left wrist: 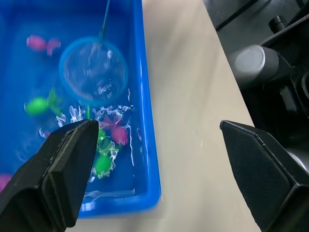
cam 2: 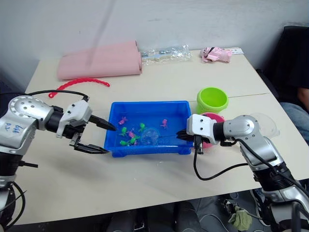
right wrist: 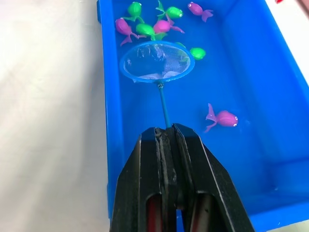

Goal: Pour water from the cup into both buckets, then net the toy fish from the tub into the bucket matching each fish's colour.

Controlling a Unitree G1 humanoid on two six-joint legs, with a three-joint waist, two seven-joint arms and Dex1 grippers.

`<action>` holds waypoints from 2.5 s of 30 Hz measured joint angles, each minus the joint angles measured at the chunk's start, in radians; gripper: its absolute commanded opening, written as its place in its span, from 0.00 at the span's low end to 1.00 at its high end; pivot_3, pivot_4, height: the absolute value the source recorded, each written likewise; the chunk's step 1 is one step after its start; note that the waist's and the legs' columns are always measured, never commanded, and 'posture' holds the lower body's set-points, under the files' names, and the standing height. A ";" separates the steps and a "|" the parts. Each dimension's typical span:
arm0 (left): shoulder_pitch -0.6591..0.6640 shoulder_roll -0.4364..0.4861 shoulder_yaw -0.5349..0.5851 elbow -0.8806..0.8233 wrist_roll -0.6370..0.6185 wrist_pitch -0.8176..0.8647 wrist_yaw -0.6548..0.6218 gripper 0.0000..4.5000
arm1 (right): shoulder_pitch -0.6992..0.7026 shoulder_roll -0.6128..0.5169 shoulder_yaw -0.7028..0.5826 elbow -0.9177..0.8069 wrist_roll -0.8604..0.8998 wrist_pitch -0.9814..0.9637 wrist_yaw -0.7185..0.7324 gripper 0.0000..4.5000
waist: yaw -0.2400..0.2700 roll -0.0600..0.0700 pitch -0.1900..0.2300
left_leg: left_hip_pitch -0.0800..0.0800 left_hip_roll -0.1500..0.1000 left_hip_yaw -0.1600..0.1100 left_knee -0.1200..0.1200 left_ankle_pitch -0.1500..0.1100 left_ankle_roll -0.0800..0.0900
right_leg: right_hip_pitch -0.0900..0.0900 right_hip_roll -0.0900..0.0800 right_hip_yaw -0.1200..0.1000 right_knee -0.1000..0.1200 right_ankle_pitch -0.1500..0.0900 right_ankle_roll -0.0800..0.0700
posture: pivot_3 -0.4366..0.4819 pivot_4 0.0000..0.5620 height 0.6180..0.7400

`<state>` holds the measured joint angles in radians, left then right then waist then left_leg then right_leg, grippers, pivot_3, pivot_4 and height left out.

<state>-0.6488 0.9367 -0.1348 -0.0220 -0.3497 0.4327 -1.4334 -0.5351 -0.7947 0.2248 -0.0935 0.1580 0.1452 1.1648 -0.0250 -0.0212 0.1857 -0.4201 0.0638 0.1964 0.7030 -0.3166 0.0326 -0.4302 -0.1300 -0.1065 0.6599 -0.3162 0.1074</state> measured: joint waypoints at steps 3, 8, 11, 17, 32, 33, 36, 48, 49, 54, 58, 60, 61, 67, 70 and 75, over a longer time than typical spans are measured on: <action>0.012 0.059 0.003 0.053 0.016 -0.017 -0.037 0.98 | 0.003 0.004 -0.007 -0.021 0.020 0.077 -0.012 0.00 | -0.001 0.000 0.000 | 0.000 0.000 0.002 0.000 0.000 0.000 | 0.000 0.001 0.000 0.000 0.000 0.000 | 0.48 0.27 0.98; 0.037 0.104 0.011 0.079 0.039 -0.043 -0.057 0.98 | -0.004 0.043 0.036 -0.017 -0.111 -0.104 -0.071 0.00 | -0.002 0.000 0.000 | 0.000 0.000 0.004 0.000 0.000 0.000 | -0.001 0.000 0.000 0.000 0.000 0.000 | 0.48 0.27 0.98; 0.037 0.104 0.011 0.080 0.042 -0.048 -0.054 0.98 | -0.038 0.080 0.051 0.012 -0.170 -0.193 -0.112 0.00 | -0.004 0.000 0.000 | 0.000 0.000 0.005 -0.001 0.000 -0.001 | -0.001 0.001 0.000 0.000 0.000 0.000 | 0.48 0.27 0.98; 0.037 0.104 0.011 0.091 0.046 -0.048 -0.051 0.98 | -0.084 0.106 0.096 0.103 -0.286 -0.350 -0.156 0.00 | -0.003 0.000 0.000 | 0.000 0.000 0.006 -0.001 0.000 -0.001 | -0.001 0.001 0.000 0.000 0.000 0.000 | 0.48 0.27 0.98; 0.033 0.114 0.019 0.115 0.057 -0.048 -0.052 0.98 | -0.086 0.175 0.140 0.156 -0.335 -0.459 -0.161 0.00 | -0.003 0.000 0.000 | 0.000 0.000 0.005 -0.001 0.000 -0.001 | -0.001 0.001 0.000 0.000 0.000 0.000 | 0.48 0.27 0.98; 0.033 0.118 0.019 0.115 0.057 -0.048 -0.052 0.98 | -0.081 0.175 0.140 0.147 -0.328 -0.448 -0.155 0.00 | -0.004 0.000 0.000 | 0.000 0.000 0.005 -0.001 0.000 -0.001 | -0.001 0.001 0.000 0.000 0.000 0.000 | 0.48 0.27 0.98; 0.031 0.120 0.020 0.118 0.058 -0.048 -0.052 0.98 | -0.072 0.160 0.137 0.117 -0.304 -0.417 -0.129 0.00 | -0.003 0.000 0.000 | 0.000 0.000 0.005 -0.001 0.000 -0.001 | -0.001 0.001 0.000 0.000 0.000 0.000 | 0.48 0.27 0.98; 0.005 0.114 0.019 0.144 0.062 -0.054 -0.054 0.98 | -0.005 0.110 0.026 -0.038 -0.012 0.135 -0.045 0.00 | -0.002 0.000 0.000 | 0.000 0.000 0.003 -0.001 0.000 -0.001 | -0.001 0.001 0.000 0.000 0.000 -0.001 | 0.48 0.27 0.98; 0.000 0.112 0.019 0.148 0.062 -0.056 -0.054 0.98 | -0.005 0.110 0.012 -0.061 0.025 0.210 -0.044 0.00 | -0.002 0.000 0.000 | 0.000 0.000 0.003 -0.001 0.000 -0.001 | -0.001 0.001 0.000 0.000 0.000 -0.001 | 0.48 0.27 0.98; -0.004 0.102 0.018 0.154 0.068 -0.068 -0.056 0.98 | -0.005 0.110 -0.025 -0.131 0.145 0.487 -0.070 0.00 | -0.002 0.000 0.000 | 0.000 -0.001 0.004 -0.001 0.000 -0.001 | -0.001 0.001 0.000 0.000 0.000 0.000 | 0.48 0.27 0.98; -0.004 0.101 0.018 0.157 0.075 -0.073 -0.061 0.98 | -0.005 0.110 -0.036 -0.153 0.171 0.554 -0.098 0.00 | -0.001 0.000 0.000 | 0.000 -0.001 0.004 -0.001 0.000 -0.001 | -0.001 0.001 0.000 0.000 0.000 0.000 | 0.48 0.27 0.98; -0.004 0.101 0.015 0.163 0.085 -0.088 -0.065 0.98 | -0.005 0.097 -0.017 -0.146 0.113 0.459 -0.111 0.00 | -0.002 0.000 0.000 | -0.001 -0.001 0.006 -0.001 0.000 -0.001 | -0.001 0.001 0.000 0.000 0.000 0.000 | 0.48 0.27 0.98; -0.004 0.101 0.015 0.172 0.092 -0.099 -0.066 0.98 | -0.005 0.091 -0.005 -0.135 0.073 0.389 -0.116 0.00 | -0.003 0.000 0.000 | 0.000 -0.001 0.006 -0.001 0.000 -0.001 | -0.001 0.001 0.000 0.000 0.000 0.000 | 0.48 0.27 0.98; 0.011 0.112 0.015 0.190 0.114 -0.129 -0.067 0.98 | -0.019 0.092 0.060 -0.041 -0.108 0.035 -0.150 0.00 | -0.005 0.000 0.000 | -0.001 -0.001 0.008 -0.002 0.000 -0.001 | -0.002 0.001 0.000 0.000 0.000 0.000 | 0.48 0.27 0.98; 0.029 0.115 0.015 0.187 0.116 -0.129 -0.066 0.98 | -0.038 0.092 0.093 0.040 -0.204 -0.144 -0.172 0.00 | -0.005 0.000 0.000 | -0.001 -0.001 0.009 -0.002 0.000 -0.001 | -0.002 0.001 0.000 0.000 0.000 -0.001 | 0.48 0.27 0.98; 0.031 0.118 0.015 0.167 0.114 -0.124 -0.066 0.98 | -0.059 0.101 0.125 0.117 -0.285 -0.322 -0.186 0.00 | -0.005 0.000 0.000 | -0.001 -0.001 0.009 -0.002 0.000 -0.001 | -0.002 0.001 0.000 0.000 0.000 -0.001 | 0.48 0.27 0.98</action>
<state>-0.6180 1.0549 -0.1200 0.1454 -0.2356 0.3084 -1.4998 -0.5939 -0.6933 0.3498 0.0238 -0.1270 -0.1771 0.9786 -0.0296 -0.0212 0.1857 -0.4208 0.0633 0.2049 0.7014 -0.3169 0.0311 -0.4324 -0.1289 -0.1063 0.6598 -0.3167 0.1068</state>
